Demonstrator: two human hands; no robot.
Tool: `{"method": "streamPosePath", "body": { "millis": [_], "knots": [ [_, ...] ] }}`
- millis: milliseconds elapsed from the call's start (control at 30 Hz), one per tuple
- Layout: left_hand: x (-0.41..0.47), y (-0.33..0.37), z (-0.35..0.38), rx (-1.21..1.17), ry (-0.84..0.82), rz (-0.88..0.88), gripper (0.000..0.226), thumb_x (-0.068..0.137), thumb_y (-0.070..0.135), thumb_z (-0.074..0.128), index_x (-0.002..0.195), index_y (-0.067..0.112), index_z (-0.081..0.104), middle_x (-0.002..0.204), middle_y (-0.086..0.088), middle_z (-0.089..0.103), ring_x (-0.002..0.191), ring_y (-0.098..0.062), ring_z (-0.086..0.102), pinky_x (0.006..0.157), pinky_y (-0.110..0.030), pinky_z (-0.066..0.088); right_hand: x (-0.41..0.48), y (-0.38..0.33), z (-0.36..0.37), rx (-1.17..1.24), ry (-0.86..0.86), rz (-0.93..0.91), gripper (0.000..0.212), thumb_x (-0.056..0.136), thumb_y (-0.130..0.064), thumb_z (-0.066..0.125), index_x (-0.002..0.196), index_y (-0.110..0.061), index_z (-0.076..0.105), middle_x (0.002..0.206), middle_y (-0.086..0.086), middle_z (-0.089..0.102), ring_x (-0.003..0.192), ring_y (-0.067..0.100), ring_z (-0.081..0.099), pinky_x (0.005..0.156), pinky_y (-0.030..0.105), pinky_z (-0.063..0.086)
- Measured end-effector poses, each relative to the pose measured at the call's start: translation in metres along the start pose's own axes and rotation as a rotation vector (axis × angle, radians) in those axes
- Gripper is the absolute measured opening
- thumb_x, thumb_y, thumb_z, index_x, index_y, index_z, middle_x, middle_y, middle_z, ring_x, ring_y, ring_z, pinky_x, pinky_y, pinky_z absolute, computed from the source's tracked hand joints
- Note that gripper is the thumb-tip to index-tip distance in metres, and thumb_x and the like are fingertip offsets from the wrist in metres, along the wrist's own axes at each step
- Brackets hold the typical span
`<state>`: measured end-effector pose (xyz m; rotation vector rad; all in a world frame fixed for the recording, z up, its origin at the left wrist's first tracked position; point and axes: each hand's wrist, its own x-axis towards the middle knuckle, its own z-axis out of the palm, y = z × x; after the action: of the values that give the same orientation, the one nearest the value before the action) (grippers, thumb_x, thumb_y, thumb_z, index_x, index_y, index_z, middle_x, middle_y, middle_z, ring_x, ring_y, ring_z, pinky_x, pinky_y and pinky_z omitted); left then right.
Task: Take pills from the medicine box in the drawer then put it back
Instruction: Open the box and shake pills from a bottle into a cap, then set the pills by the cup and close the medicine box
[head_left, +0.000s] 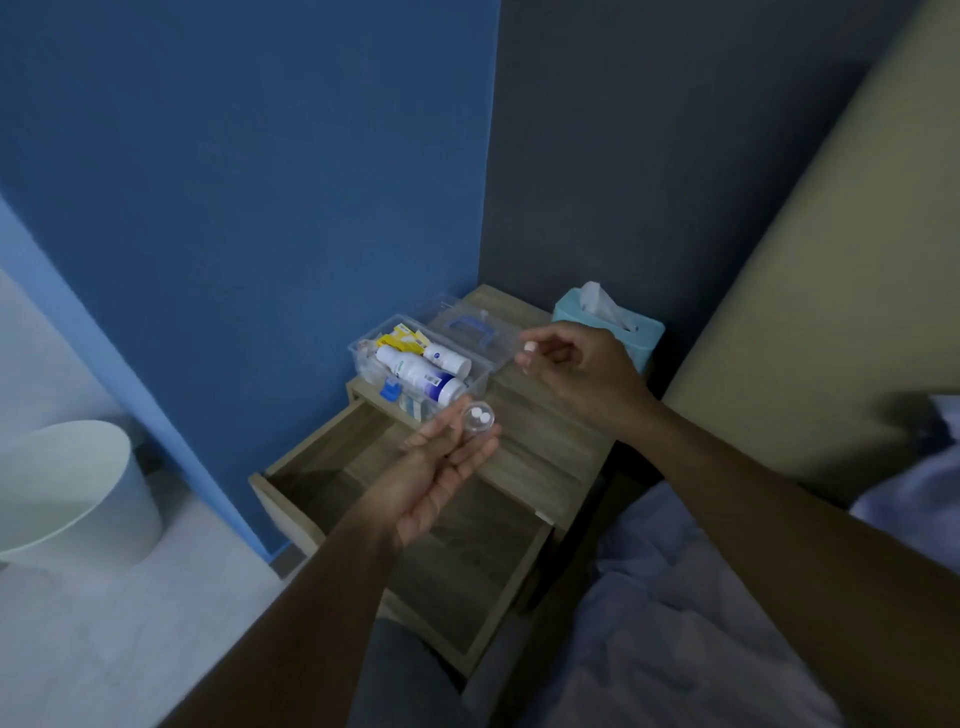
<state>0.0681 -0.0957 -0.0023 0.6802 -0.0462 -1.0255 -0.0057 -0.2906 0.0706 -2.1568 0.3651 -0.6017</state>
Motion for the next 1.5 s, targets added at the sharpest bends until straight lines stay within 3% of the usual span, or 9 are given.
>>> {"method": "streamPosePath", "body": {
  "millis": [267,400,600,767,900,1133,1267,1400,1500],
  "knots": [
    [0.075,0.002,-0.003,0.351,0.062,0.051,0.066,0.066,0.011,0.084,0.127,0.004,0.061,0.116,-0.010,0.073,0.111,-0.020,0.068,0.091,-0.024,0.055,-0.016,0.088,0.022,0.133,0.284,0.242,0.025,0.069,-0.014,0.091,0.077,-0.006,0.069,0.070,-0.011,0.074,0.069,-0.007,0.069,0.063,0.007,0.051],
    [0.111,-0.013,-0.014,0.672,0.219,0.149,0.044,0.072,0.007,0.083,0.114,0.004,0.069,0.110,-0.017,0.073,0.104,-0.025,0.070,0.093,-0.034,0.056,-0.026,0.134,0.045,0.042,0.321,0.262,0.025,0.068,-0.011,0.089,0.065,-0.007,0.065,0.069,-0.004,0.067,0.064,0.004,0.063,0.065,0.018,0.053],
    [0.146,-0.035,-0.041,1.031,0.101,0.254,0.029,0.085,0.003,0.069,0.113,-0.006,0.066,0.094,-0.007,0.071,0.075,0.007,0.068,0.064,-0.007,0.051,-0.033,0.184,0.067,-0.030,0.207,0.338,0.023,0.082,-0.009,0.077,0.092,-0.027,0.069,0.085,-0.020,0.069,0.078,-0.018,0.063,0.065,-0.002,0.043],
    [0.171,-0.049,-0.067,1.657,0.022,0.350,0.030,0.097,0.026,0.053,0.120,0.011,0.063,0.114,-0.008,0.069,0.105,-0.016,0.064,0.095,-0.031,0.050,-0.027,0.215,0.078,-0.069,0.156,0.413,0.041,0.086,-0.010,0.073,0.123,-0.022,0.063,0.111,-0.006,0.071,0.101,0.007,0.066,0.086,0.007,0.047],
    [0.187,-0.065,-0.077,1.637,0.081,0.339,0.034,0.097,0.033,0.050,0.125,0.016,0.060,0.121,-0.004,0.066,0.111,-0.014,0.060,0.092,-0.022,0.039,-0.034,0.227,0.092,0.030,0.163,0.465,0.060,0.080,-0.009,0.080,0.132,-0.023,0.055,0.106,-0.015,0.072,0.099,-0.007,0.065,0.085,0.001,0.044],
    [0.205,-0.080,-0.083,1.618,0.125,0.324,0.041,0.096,0.038,0.050,0.132,0.019,0.052,0.138,-0.005,0.053,0.128,-0.021,0.048,0.105,-0.038,0.041,-0.039,0.234,0.095,0.058,0.148,0.446,0.068,0.081,-0.009,0.080,0.141,-0.021,0.050,0.109,-0.025,0.068,0.101,-0.021,0.059,0.084,-0.005,0.041],
    [0.207,-0.085,-0.084,1.631,0.158,0.292,0.047,0.094,0.040,0.053,0.137,0.021,0.048,0.147,-0.005,0.045,0.139,-0.023,0.037,0.112,-0.047,0.035,-0.039,0.238,0.093,0.056,0.159,0.442,0.068,0.082,-0.009,0.078,0.143,-0.020,0.049,0.118,-0.016,0.070,0.106,-0.016,0.060,0.088,-0.002,0.042],
    [0.202,-0.081,-0.086,1.632,0.115,0.294,0.059,0.088,0.037,0.063,0.140,0.021,0.041,0.147,-0.004,0.042,0.137,-0.021,0.036,0.108,-0.032,0.032,-0.039,0.242,0.090,0.084,0.141,0.456,0.078,0.079,-0.009,0.081,0.147,-0.023,0.045,0.129,-0.010,0.067,0.116,-0.002,0.062,0.097,0.012,0.047],
    [0.187,-0.079,-0.088,1.727,0.088,0.321,0.061,0.089,0.035,0.063,0.142,0.015,0.040,0.149,-0.008,0.041,0.140,-0.022,0.034,0.113,-0.033,0.028,-0.039,0.243,0.091,0.086,0.114,0.468,0.088,0.072,-0.013,0.087,0.147,-0.027,0.043,0.133,-0.012,0.063,0.119,-0.002,0.060,0.095,0.007,0.047]
  ]
}}
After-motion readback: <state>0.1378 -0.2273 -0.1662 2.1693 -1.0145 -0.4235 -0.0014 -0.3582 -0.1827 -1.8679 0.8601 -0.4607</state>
